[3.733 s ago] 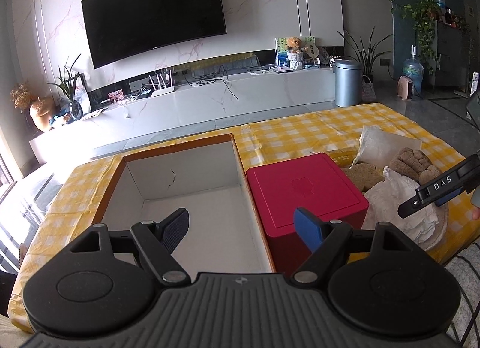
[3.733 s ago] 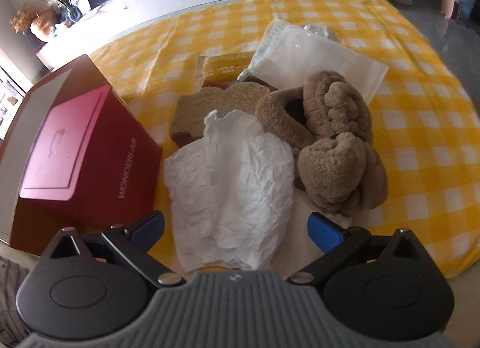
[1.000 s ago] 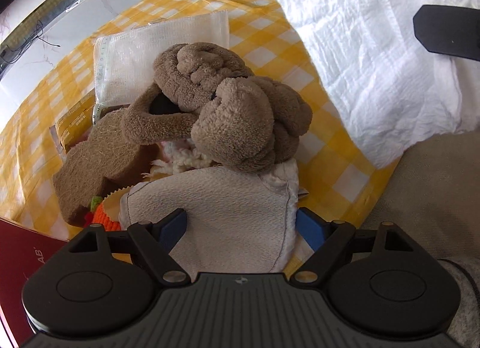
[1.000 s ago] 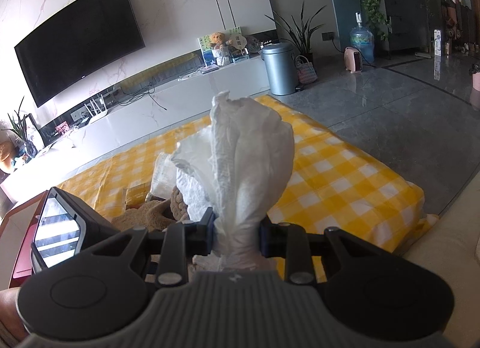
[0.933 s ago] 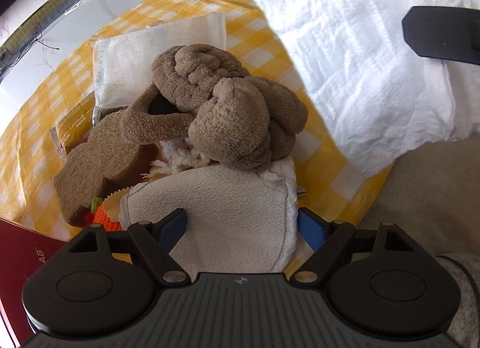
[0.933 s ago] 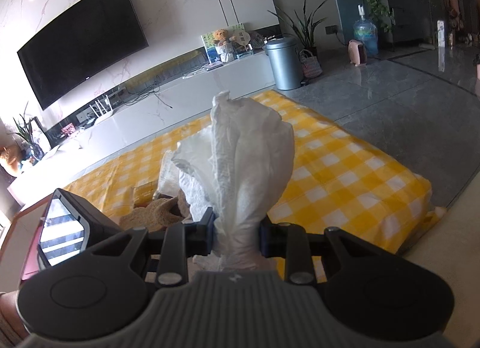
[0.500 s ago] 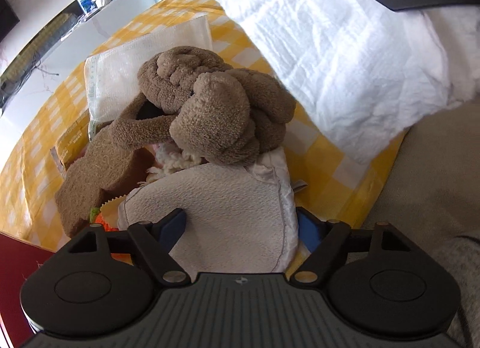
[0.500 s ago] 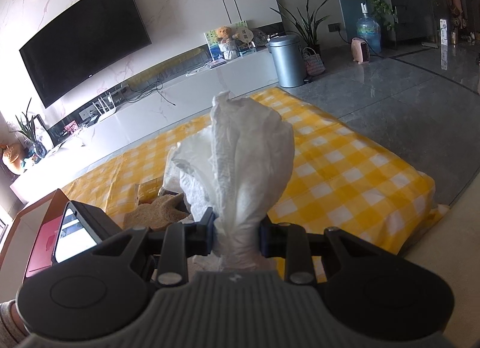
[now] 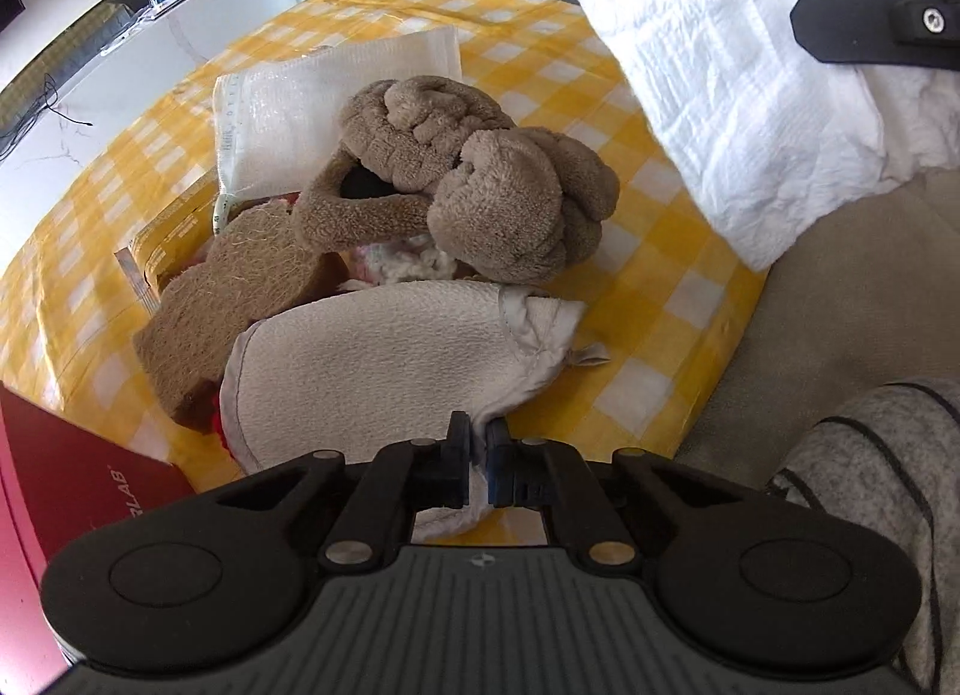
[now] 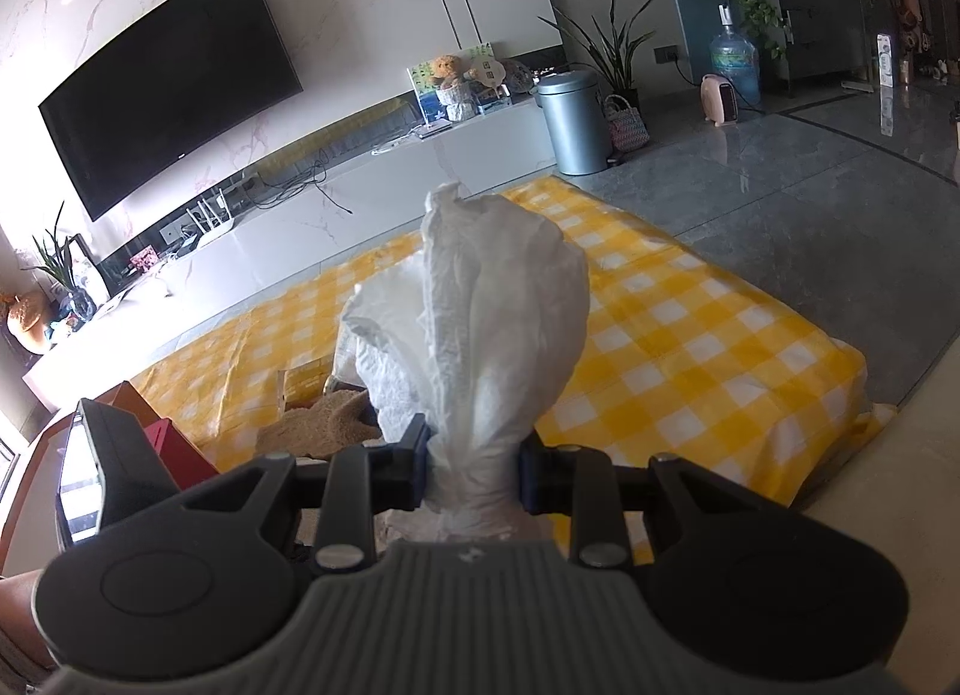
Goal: Organize soft objects
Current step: 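Lift the white cloth with the left gripper toward the open cardboard box while the right holds the bag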
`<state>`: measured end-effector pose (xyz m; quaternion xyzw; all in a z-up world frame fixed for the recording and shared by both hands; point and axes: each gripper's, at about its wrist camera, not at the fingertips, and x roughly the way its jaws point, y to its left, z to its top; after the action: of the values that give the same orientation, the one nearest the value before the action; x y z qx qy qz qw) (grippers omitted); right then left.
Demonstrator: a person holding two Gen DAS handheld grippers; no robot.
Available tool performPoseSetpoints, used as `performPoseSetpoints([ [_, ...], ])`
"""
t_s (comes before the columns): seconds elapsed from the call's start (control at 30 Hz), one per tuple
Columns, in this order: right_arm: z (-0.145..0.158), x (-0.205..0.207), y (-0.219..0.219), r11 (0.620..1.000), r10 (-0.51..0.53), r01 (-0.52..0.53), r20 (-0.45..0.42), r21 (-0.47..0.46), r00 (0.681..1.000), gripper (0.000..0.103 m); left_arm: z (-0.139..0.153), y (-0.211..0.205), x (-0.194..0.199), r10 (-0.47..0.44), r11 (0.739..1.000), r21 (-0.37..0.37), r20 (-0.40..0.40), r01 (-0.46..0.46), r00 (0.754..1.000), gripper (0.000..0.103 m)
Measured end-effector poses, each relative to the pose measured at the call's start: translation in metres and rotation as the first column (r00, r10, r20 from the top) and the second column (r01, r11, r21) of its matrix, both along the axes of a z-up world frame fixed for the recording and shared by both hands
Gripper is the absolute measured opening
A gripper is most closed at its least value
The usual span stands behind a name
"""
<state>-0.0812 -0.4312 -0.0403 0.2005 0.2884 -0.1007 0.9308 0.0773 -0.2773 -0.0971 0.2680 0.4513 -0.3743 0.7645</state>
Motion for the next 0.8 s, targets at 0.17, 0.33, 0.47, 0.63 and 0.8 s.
performPoseSetpoints([
  [0.17, -0.001, 0.0, 0.003, 1.0, 0.008, -0.008, -0.005, -0.005, 1.0, 0.028, 0.005, 0.006, 0.006, 0.03, 0.998, -0.057, -0.033, -0.032, 0.999, 0.005],
  [0.33, 0.0, -0.001, 0.004, 1.0, 0.01, -0.01, -0.004, -0.008, 1.0, 0.028, 0.01, 0.011, 0.003, 0.018, 0.995, -0.097, -0.055, -0.023, 0.998, 0.027],
  [0.47, -0.002, 0.0, 0.003, 1.0, 0.005, -0.005, -0.011, -0.005, 1.0, 0.029, 0.004, 0.006, 0.003, 0.042, 0.996, -0.078, -0.017, -0.043, 0.999, 0.074],
  [0.63, -0.002, 0.001, 0.005, 1.0, 0.01, -0.01, -0.015, -0.007, 1.0, 0.029, -0.002, -0.007, 0.004, 0.038, 0.997, -0.063, -0.018, -0.039, 0.999, 0.082],
  [0.8, -0.003, 0.001, 0.004, 1.0, 0.007, -0.007, -0.017, -0.008, 1.0, 0.03, -0.014, -0.025, 0.003, 0.062, 0.998, 0.025, 0.08, -0.064, 0.995, 0.086],
])
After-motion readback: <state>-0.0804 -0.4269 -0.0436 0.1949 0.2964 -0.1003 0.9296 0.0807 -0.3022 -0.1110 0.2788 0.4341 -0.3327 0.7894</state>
